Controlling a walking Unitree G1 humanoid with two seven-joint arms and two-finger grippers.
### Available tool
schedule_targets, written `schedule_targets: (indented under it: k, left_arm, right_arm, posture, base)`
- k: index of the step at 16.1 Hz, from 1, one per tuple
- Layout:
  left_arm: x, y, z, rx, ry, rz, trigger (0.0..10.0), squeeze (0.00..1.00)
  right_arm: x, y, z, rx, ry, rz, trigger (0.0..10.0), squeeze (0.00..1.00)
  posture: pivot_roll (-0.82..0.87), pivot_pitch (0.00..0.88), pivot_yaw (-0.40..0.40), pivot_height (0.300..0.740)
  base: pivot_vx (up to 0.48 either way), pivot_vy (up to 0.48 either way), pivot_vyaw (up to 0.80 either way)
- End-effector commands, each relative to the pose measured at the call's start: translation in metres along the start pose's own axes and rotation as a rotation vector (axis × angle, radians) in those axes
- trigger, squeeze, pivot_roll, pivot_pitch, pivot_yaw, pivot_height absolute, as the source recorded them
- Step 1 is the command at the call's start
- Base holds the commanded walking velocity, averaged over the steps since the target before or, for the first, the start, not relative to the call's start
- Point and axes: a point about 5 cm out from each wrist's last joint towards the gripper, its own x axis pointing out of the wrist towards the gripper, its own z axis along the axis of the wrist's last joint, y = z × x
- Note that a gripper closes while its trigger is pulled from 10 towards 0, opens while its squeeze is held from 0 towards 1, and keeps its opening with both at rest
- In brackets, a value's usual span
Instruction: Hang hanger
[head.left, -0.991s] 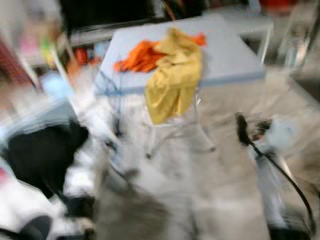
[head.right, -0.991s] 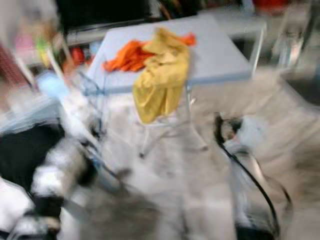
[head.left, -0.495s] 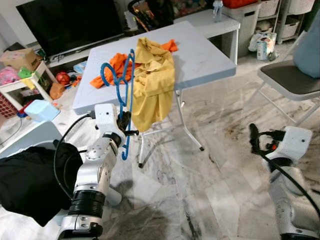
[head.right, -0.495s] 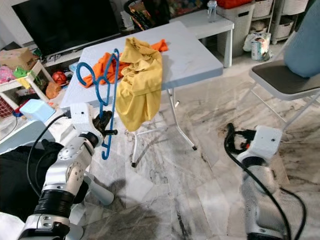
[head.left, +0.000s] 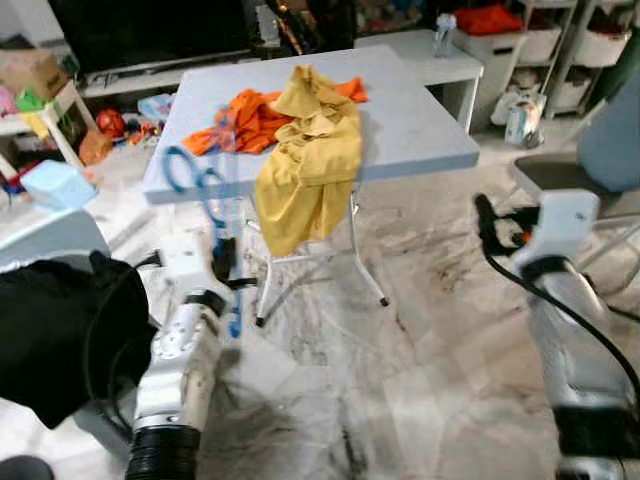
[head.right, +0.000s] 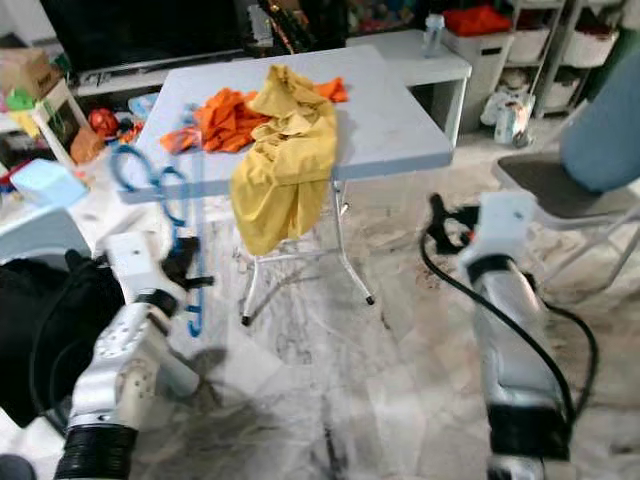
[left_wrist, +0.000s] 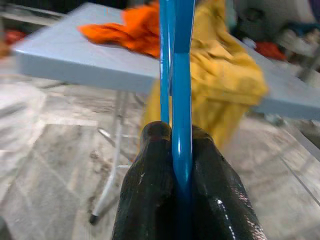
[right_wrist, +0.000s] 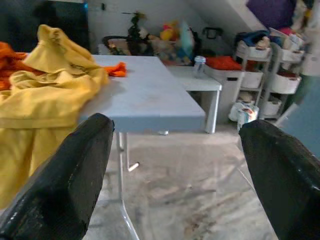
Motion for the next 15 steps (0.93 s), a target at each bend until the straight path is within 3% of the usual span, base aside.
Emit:
schedule_targets:
  k: [1, 5, 10, 13, 14, 15]
  left_arm:
    - [0.0, 0.002, 0.013, 0.02, -0.067, 0.015, 10.0, 0.0]
    - [0.003, 0.008, 0.018, 0.042, -0.082, 0.051, 10.0, 0.0]
    - [-0.004, 0.002, 0.009, 0.067, -0.074, 0.01, 10.0, 0.0]
    - [-0.014, 0.006, -0.007, 0.101, -0.001, 0.003, 10.0, 0.0]
    - [-0.02, 0.012, -0.02, 0.126, 0.08, 0.009, 10.0, 0.0]
    - [-0.02, 0.012, -0.02, 0.126, 0.08, 0.009, 10.0, 0.0]
  right_arm:
    - [0.006, 0.006, 0.002, 0.006, -0.008, 0.018, 10.0, 0.0]
    - [0.011, 0.019, -0.009, 0.042, 0.028, 0.023, 10.0, 0.0]
    - [-0.007, 0.018, -0.026, 0.061, 0.073, -0.014, 10.0, 0.0]
    - [-0.014, 0.018, -0.03, 0.011, 0.073, -0.034, 10.0, 0.0]
    - [-0.016, 0.013, -0.031, -0.075, 0.065, -0.069, 10.0, 0.0]
    - [-0.016, 0.013, -0.031, -0.075, 0.065, -0.069, 10.0, 0.0]
  posture:
    - [-0.12, 0.0, -0.012, 0.74]
    - [-0.09, 0.0, -0.02, 0.74]
    - [-0.1, 0.0, -0.002, 0.74]
    - [-0.11, 0.0, 0.027, 0.74]
    - [-0.11, 0.0, 0.044, 0.74]
    - [-0.11, 0.0, 0.044, 0.74]
  base:
    - [0.0, 0.0, 0.0]
    - [0.0, 0.0, 0.0]
    - [0.0, 0.0, 0.0]
    - [0.0, 0.0, 0.0]
    - [0.0, 0.0, 0.0]
    - [0.0, 0.0, 0.0]
